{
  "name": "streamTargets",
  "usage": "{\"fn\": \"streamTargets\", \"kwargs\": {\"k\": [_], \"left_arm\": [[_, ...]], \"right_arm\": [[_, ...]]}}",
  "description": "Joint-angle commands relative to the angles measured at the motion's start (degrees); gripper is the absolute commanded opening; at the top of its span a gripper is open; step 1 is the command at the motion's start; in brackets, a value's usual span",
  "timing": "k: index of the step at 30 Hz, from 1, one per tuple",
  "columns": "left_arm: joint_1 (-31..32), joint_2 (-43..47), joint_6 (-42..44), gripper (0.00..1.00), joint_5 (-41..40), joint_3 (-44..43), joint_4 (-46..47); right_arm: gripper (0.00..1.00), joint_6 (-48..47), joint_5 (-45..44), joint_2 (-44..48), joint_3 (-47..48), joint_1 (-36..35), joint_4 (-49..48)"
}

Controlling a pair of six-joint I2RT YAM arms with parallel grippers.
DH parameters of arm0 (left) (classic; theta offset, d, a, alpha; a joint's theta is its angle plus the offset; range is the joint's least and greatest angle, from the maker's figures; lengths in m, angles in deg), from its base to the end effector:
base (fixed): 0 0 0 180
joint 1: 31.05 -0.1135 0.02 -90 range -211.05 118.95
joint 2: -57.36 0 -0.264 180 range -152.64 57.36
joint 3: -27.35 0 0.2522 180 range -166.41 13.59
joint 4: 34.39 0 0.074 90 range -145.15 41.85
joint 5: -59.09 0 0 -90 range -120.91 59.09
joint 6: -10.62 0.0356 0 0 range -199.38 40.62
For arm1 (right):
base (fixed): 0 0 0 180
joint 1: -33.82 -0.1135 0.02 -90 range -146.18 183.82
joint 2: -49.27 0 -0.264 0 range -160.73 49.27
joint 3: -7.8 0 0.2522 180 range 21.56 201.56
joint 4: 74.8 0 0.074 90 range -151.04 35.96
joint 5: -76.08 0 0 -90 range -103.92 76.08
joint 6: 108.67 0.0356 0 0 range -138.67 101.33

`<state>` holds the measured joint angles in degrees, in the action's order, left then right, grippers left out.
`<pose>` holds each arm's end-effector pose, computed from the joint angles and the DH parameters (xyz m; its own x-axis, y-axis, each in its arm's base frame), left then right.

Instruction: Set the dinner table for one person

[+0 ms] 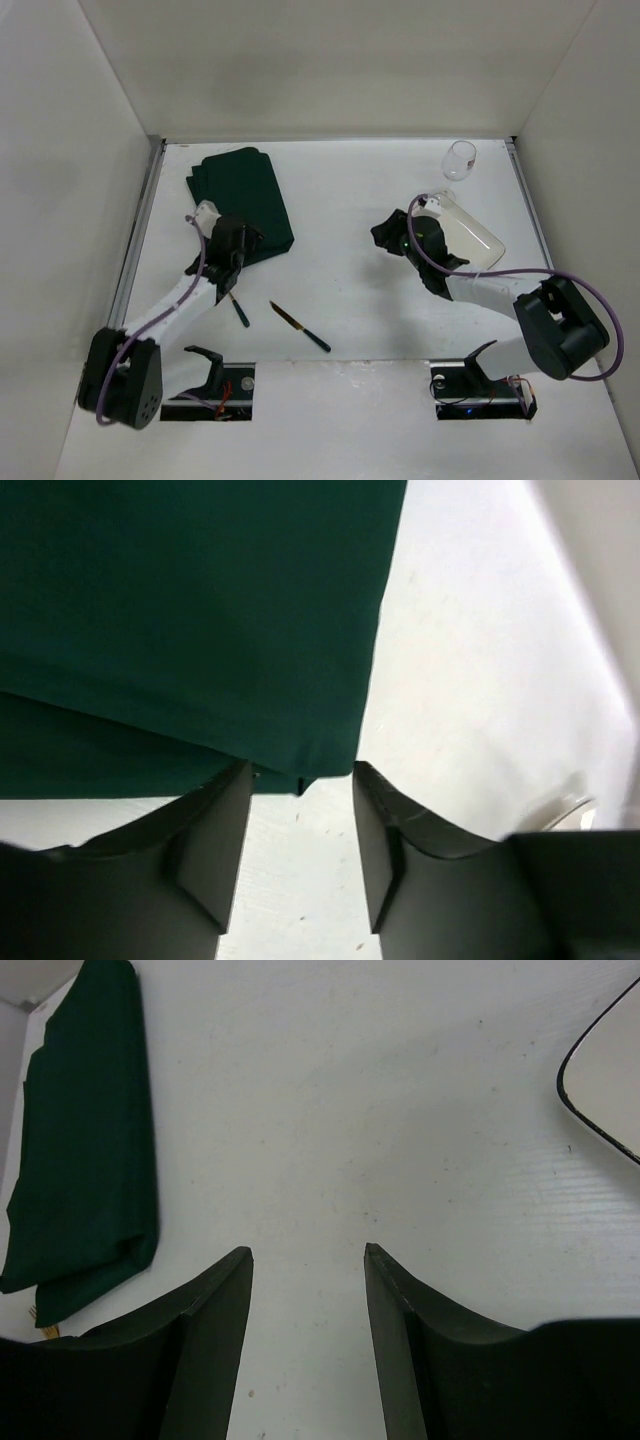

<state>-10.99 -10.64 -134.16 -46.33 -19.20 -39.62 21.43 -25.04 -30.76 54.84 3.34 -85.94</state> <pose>0.2405 -0.0778 0.2174 -0.3311 -0.7175 -0.6128 -0.2826 0.6950 -0.6611 0.2508 0.1396 0.1957 -0.4666 0.4588 -0.7562 -0.0561 0.8379 0.5429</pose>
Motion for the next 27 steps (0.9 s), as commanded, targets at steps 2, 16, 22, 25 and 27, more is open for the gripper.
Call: {"fn": "streamTargets", "kwargs": {"k": [2,16,22,25,27], "left_arm": [[-4.53,10.07,-5.15,0.45,-4.88,4.57,-3.51],[-22.47,9.04,-13.42,0.48,3.64,9.94,-4.95],[-23.78,4.91,-13.33,0.46,3.55,9.95,-2.39],[-24.67,2.80,-12.98,0.44,3.29,9.33,-0.46],[-24.93,0.61,-12.63,0.42,2.77,8.81,0.78]], "right_arm": [[0.54,0.16,0.30,-0.13,2.41,-0.94,-2.60],[0.55,0.16,1.18,-1.27,3.81,-2.34,-1.55],[0.55,0.07,1.44,-1.09,4.25,-3.22,-1.37],[0.55,0.16,1.45,-0.83,4.25,-3.40,-1.29],[0.55,0.16,1.45,-0.74,4.25,-3.49,-1.29]]}}
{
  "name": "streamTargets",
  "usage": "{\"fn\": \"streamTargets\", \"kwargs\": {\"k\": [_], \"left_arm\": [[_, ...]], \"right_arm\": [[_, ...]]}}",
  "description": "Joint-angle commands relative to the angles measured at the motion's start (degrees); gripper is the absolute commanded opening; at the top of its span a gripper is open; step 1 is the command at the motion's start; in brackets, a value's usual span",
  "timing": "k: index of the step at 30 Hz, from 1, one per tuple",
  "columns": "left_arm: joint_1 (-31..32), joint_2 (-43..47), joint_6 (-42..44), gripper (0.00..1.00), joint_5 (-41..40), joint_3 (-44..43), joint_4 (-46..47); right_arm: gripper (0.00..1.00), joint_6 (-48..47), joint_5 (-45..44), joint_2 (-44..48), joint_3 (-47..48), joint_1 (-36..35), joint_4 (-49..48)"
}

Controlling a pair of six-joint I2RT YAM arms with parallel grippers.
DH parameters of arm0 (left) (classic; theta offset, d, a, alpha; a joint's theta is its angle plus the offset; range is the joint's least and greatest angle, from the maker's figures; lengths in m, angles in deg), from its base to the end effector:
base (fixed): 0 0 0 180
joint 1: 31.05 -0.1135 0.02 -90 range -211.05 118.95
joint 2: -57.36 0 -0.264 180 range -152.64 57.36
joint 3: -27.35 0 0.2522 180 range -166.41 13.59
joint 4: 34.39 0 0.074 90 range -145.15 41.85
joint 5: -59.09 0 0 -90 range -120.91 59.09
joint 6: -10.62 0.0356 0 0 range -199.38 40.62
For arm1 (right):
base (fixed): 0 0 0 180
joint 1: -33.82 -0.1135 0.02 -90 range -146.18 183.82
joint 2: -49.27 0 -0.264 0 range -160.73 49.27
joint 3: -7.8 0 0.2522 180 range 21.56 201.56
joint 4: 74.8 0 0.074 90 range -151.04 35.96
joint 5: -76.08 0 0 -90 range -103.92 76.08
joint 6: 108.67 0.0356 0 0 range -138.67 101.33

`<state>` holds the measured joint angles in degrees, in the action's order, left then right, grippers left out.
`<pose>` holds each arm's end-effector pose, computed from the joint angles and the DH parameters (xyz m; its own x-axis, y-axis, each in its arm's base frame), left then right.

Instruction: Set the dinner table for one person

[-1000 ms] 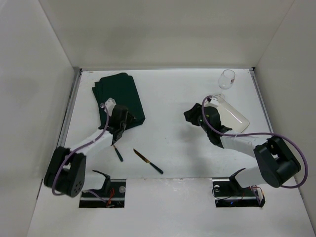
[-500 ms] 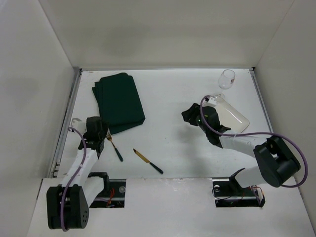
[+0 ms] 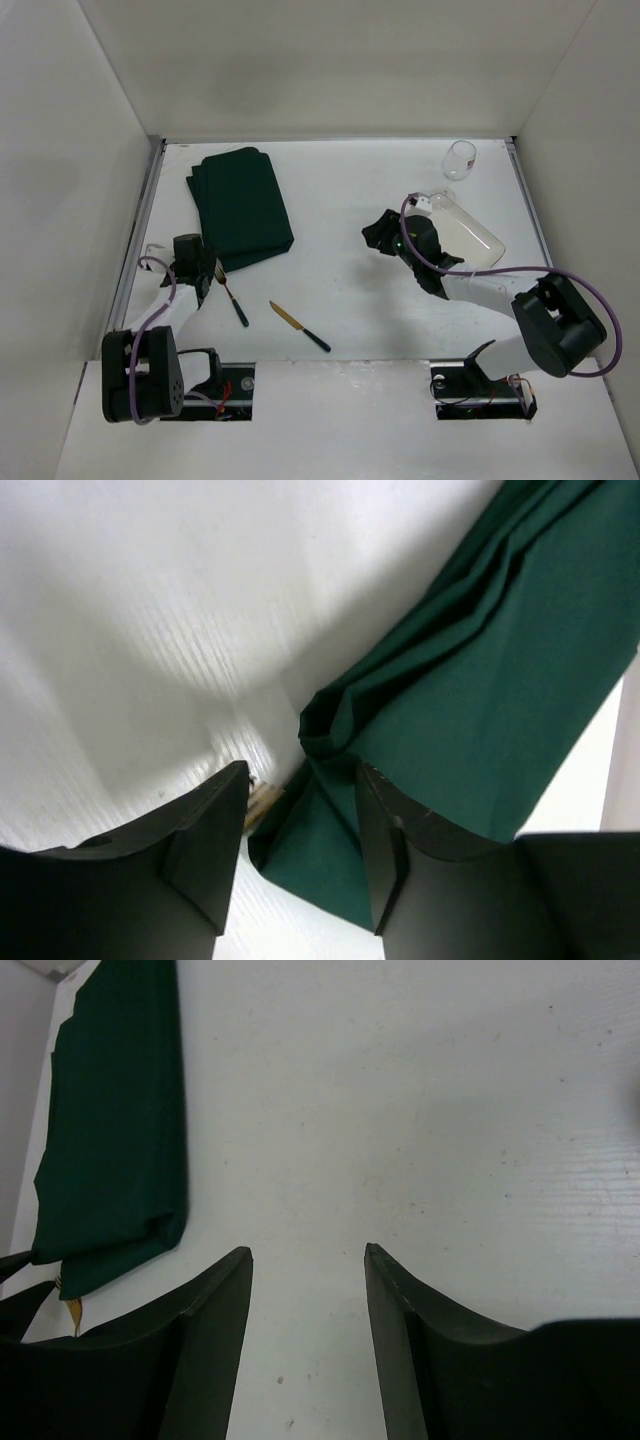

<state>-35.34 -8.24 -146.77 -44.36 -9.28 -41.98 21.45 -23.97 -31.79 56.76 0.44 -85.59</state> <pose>0.2176 0.0246 0.1671 0.0108 -0.8995 -0.4367 -0.6479 0.3264 -0.6882 0.2491 0.1567 0.2006 -0.4937 0.4346 -0.7533 -0.1149 0.8260 0.5518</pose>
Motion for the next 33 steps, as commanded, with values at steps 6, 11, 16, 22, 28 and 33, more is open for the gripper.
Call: {"fn": "streamTargets", "kwargs": {"k": [6,11,16,22,28,33], "left_arm": [[-1.20,-4.97,0.69,0.35,0.80,-2.53,5.60],[-0.32,-3.39,1.83,0.35,-1.48,-3.58,4.90],[1.43,-0.24,1.92,0.39,-4.03,-2.62,2.44],[1.00,-2.77,3.41,0.39,-2.81,-4.46,2.88],[0.82,-5.41,2.97,0.39,-1.93,-5.60,2.26],[-1.72,-7.34,3.67,0.24,-0.53,-6.66,4.63]], "right_arm": [[0.55,0.14,0.46,0.20,2.42,-0.67,-1.64],[0.55,0.05,0.55,-0.07,2.59,-1.02,-1.64],[0.55,0.05,0.55,-0.59,2.86,-1.28,-1.55],[0.55,0.05,0.55,-0.42,2.86,-1.37,-1.55],[0.55,0.05,0.55,0.28,2.51,-1.28,-1.55],[0.55,0.14,0.55,0.11,2.59,-1.20,-1.55]]}}
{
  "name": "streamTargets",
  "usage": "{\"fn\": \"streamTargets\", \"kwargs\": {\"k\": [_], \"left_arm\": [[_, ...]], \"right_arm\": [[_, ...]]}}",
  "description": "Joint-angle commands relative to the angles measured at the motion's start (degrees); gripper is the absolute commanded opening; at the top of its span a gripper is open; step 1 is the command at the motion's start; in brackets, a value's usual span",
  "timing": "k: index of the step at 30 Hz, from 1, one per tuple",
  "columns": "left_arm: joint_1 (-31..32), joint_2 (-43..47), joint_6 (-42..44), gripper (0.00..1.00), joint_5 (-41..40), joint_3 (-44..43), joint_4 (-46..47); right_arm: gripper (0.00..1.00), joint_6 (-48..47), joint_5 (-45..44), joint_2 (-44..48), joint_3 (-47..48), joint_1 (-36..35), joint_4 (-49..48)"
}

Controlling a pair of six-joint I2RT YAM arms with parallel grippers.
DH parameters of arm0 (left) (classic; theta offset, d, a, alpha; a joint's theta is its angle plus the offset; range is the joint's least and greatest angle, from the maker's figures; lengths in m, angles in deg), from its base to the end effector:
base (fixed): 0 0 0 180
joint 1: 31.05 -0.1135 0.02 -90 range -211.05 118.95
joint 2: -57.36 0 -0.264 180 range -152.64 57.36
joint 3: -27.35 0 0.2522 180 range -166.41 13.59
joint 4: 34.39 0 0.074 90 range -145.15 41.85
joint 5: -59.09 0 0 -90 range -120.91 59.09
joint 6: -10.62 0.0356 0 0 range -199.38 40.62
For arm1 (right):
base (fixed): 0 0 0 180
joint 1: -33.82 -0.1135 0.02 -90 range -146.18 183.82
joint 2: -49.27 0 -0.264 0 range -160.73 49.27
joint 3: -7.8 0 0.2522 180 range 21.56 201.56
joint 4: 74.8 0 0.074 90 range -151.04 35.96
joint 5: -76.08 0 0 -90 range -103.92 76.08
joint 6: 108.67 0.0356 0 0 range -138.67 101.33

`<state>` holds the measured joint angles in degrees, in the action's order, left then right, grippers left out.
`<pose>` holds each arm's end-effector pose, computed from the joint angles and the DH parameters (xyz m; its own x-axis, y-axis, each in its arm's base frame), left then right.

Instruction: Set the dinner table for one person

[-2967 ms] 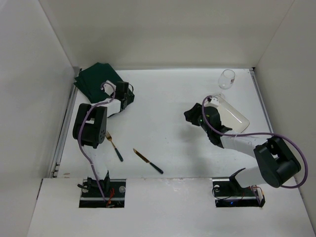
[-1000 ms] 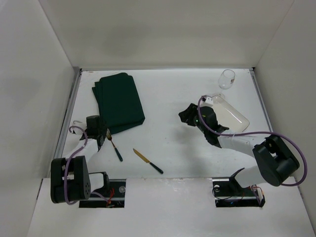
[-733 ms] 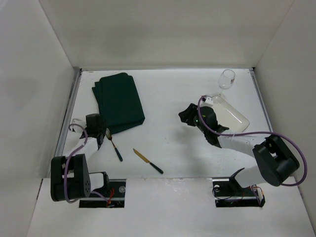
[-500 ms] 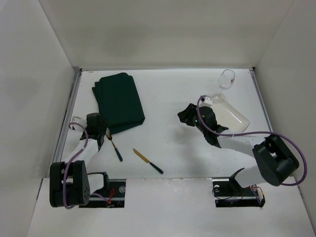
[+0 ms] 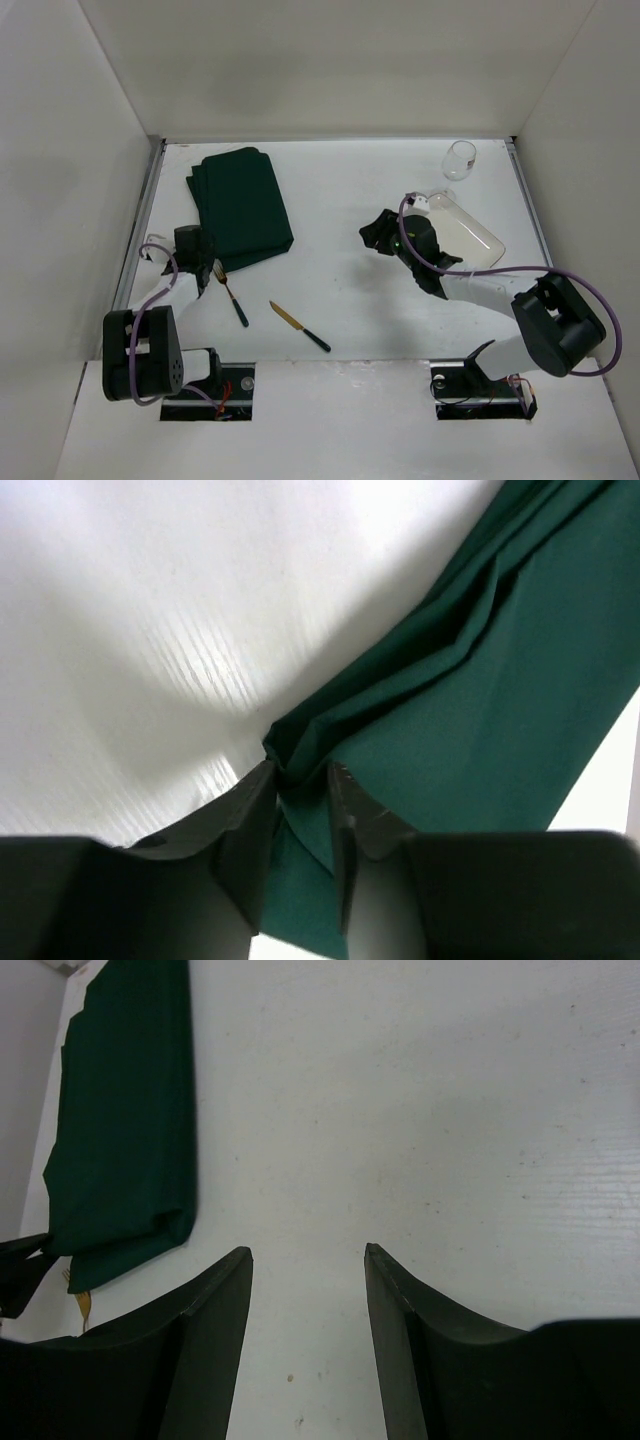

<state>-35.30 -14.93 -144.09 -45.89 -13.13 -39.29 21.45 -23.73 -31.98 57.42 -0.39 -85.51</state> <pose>0.2396 0.0270 0.1673 -0.0031 -0.8761 -0.4822 -0.6579 0.3649 -0.6588 0.2486 0.1617 0.2032 -0.4980 0.4293 -0.7535 -0.1327 0.8209 0.5554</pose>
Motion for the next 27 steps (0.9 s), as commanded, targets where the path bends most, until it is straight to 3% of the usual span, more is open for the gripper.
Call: {"fn": "streamTargets", "kwargs": {"k": [1,7,10,16,19,23,27], "left_arm": [[-2.21,-0.92,0.99,0.21,1.70,-3.16,2.30],[-2.30,-1.71,1.78,0.03,3.03,-6.23,5.11],[2.52,-1.01,4.40,0.00,0.84,-11.14,4.85],[23.42,-5.48,15.38,0.00,-6.46,-24.94,4.32],[34.49,-14.42,25.56,0.00,-5.24,-34.94,7.39],[43.74,-26.91,34.99,0.00,-0.94,-47.34,7.14],[47.44,-33.43,37.28,0.04,4.60,-53.34,6.34]], "right_arm": [[0.55,0.14,0.31,0.22,2.02,-0.37,-1.63],[0.55,0.14,0.31,1.18,1.50,-0.37,-1.63],[0.55,0.40,0.31,1.97,1.15,-0.37,-1.90],[0.55,1.10,-0.65,3.03,0.53,-0.37,-2.25],[0.54,2.42,-3.72,4.26,-0.34,-0.54,-2.78],[0.54,4.00,-7.59,6.19,-1.75,-0.72,-2.69],[0.53,4.97,-10.41,7.42,-2.72,-0.63,-2.08]]}}
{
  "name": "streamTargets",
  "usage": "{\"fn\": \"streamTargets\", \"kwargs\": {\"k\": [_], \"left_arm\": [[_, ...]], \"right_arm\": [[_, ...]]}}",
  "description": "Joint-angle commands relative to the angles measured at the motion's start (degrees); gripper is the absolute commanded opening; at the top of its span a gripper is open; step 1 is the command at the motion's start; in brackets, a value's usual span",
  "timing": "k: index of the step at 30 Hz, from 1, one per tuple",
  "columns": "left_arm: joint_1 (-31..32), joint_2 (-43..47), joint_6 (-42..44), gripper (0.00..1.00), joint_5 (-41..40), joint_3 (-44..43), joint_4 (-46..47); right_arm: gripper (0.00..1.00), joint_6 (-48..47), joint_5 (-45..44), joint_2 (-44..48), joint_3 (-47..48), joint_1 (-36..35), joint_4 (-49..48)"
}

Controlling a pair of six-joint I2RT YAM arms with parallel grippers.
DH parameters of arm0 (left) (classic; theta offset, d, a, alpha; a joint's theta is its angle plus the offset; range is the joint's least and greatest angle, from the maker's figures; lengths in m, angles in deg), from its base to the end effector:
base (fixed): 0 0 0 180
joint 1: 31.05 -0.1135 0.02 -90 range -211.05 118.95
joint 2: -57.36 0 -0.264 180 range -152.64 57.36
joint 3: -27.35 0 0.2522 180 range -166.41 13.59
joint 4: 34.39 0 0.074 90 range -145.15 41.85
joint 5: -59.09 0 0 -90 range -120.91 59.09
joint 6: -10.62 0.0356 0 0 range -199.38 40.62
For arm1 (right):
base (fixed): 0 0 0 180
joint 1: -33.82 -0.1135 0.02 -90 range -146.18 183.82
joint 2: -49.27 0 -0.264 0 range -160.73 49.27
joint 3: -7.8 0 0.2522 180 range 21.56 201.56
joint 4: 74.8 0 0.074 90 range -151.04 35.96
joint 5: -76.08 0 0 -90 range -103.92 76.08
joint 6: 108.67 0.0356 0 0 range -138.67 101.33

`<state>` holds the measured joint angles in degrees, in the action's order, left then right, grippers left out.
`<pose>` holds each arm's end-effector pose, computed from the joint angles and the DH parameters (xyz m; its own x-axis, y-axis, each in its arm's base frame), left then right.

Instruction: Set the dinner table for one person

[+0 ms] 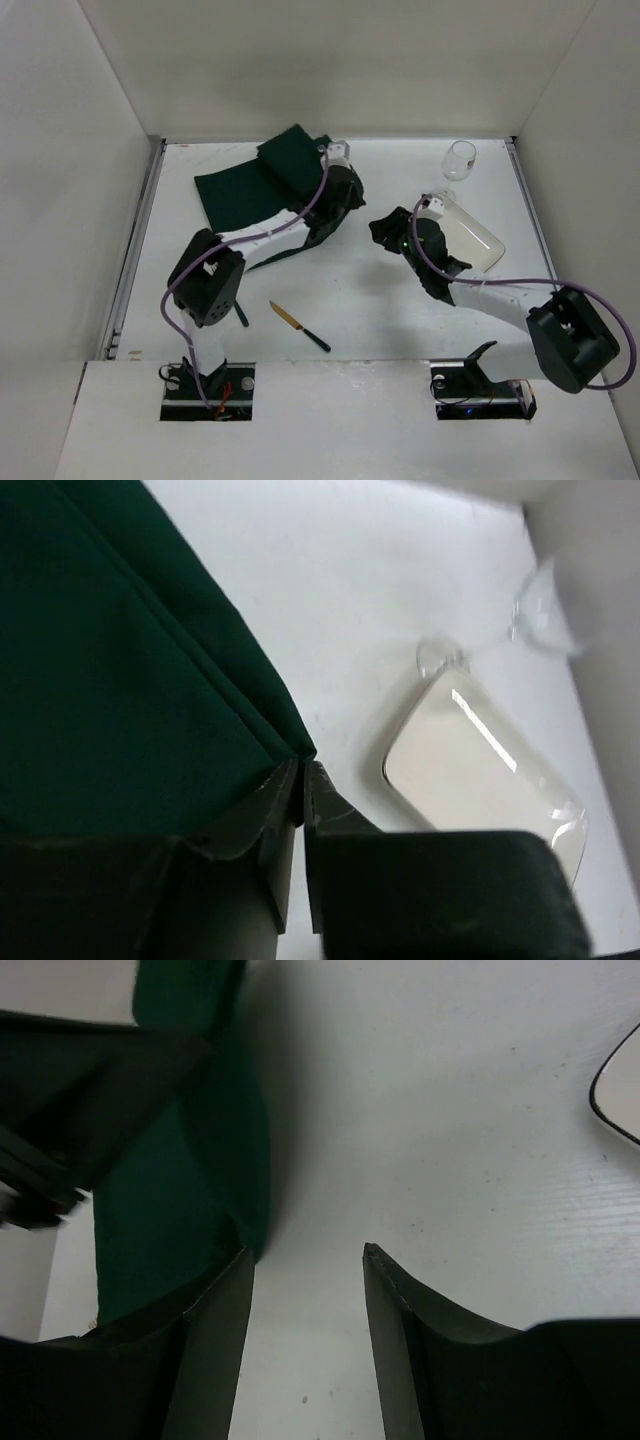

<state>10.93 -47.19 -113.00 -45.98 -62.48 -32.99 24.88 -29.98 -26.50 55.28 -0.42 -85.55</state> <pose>0.3301 -0.2846 0.2800 -0.3961 -0.3628 -0.8435 0.2864 0.8240 -0.4889 0.2373 0.1496 0.2173 -0.4029 0.5267 -0.7485 -0.0622 0.8002 0.5965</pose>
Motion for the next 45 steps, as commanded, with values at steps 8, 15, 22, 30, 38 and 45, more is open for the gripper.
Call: {"fn": "streamTargets", "kwargs": {"k": [8,15,22,30,38,45], "left_arm": [[1.22,8.20,3.40,0.37,0.93,6.35,2.24],[-4.13,25.51,-8.36,0.39,-8.64,29.02,-0.99],[-14.85,39.50,-21.03,0.41,-10.69,46.09,-10.32],[-20.66,40.22,-23.15,0.43,-6.73,51.37,-9.45],[-23.91,40.66,-24.12,0.43,-6.03,54.80,-9.44],[-26.28,37.15,-23.07,0.43,-4.53,54.28,-7.78]], "right_arm": [[0.54,2.42,-5.83,0.80,0.03,-0.26,0.69],[0.66,4.61,-6.01,-7.89,4.07,0.62,5.08],[0.60,9.88,-0.47,-15.98,9.34,5.98,7.55],[0.59,11.47,1.37,-23.01,15.41,8.36,9.83],[0.36,13.75,3.14,-28.56,19.28,8.44,10.10],[0.12,14.11,-1.34,-21.72,12.88,8.01,9.31]]}}
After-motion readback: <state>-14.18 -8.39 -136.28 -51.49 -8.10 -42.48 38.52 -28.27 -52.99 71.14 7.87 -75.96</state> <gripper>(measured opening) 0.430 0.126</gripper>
